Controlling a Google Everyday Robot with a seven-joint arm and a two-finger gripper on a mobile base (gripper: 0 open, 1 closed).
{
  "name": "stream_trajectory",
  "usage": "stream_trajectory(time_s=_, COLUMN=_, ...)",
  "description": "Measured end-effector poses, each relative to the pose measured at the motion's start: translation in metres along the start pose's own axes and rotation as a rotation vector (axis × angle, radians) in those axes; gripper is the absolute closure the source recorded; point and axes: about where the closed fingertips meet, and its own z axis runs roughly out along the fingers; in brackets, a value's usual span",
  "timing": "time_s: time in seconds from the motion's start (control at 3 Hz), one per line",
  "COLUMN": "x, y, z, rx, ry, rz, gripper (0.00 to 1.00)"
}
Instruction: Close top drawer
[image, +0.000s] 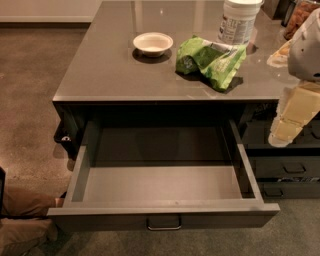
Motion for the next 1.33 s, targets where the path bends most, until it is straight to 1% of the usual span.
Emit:
stream_trajectory(time_s=0.33, x=0.000, y=0.000, z=0.000, rx=0.000, ry=0.000, rz=0.000, gripper=0.00)
stream_trajectory(time_s=0.67, x=-0.001, y=0.000, z=-0.002, rx=0.000, ry=-0.022, rz=-0.009, gripper=0.00)
stream_trajectory(time_s=1.0, x=0.001, y=0.010, z=0.006, rx=0.005, ry=-0.050, rz=-0.034, gripper=0.00)
stream_trajectory(time_s=1.33, x=0.004, y=0.028, z=0.023, rx=-0.004, ry=-0.081, rz=-0.043, gripper=0.00)
